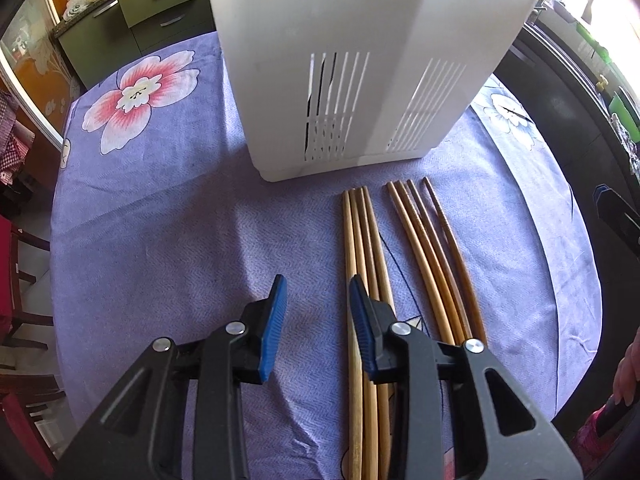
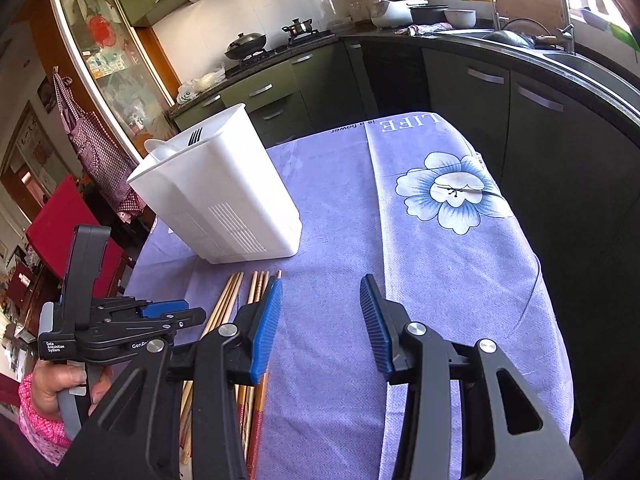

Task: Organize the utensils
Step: 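Grasp a wooden chopstick with the left gripper while the right grasps a red-tipped chopstick, then lift both chopsticks upright and drop them into the white holder, opening both grippers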

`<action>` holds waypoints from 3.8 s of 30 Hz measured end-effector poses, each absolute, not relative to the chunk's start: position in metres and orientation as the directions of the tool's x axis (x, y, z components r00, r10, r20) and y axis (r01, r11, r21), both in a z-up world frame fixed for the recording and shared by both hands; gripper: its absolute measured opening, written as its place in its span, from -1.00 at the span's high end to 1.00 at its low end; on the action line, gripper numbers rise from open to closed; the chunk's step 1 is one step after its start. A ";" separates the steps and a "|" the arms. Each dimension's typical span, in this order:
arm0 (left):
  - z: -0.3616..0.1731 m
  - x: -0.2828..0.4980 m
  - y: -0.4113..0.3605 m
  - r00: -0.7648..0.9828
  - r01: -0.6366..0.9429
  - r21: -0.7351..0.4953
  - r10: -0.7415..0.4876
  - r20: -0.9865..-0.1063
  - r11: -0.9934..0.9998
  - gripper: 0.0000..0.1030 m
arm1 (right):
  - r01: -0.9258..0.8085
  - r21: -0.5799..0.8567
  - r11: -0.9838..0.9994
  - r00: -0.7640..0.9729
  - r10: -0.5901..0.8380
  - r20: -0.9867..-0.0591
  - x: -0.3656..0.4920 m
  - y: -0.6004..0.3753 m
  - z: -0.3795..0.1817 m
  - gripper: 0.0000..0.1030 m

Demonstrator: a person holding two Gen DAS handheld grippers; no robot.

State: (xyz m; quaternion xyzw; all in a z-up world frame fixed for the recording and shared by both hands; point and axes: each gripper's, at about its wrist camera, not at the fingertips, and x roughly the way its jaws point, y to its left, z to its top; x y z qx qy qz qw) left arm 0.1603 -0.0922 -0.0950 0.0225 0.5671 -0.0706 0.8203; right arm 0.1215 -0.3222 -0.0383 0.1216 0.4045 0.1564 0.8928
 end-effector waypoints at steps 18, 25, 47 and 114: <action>-0.103 0.160 -0.103 0.318 0.198 0.011 -0.054 -0.946 0.980 0.79 | -0.271 0.283 0.920 0.550 0.389 -0.739 0.132 -0.286 -0.048 0.21; -0.102 0.158 -0.089 0.313 0.190 0.027 -0.035 -0.949 0.981 0.84 | -0.369 0.228 0.901 0.393 0.373 -0.841 0.153 -0.240 -0.080 0.29; -0.100 0.155 -0.076 0.323 0.178 0.015 -0.044 -0.945 0.984 0.84 | -0.361 0.088 0.928 0.345 0.221 -0.912 0.167 -0.197 -0.105 0.71; 0.073 0.085 -0.056 0.652 0.234 -0.049 -0.194 -0.733 0.971 0.88 | -0.378 0.247 0.892 0.661 0.447 -0.602 0.087 -0.282 0.069 0.86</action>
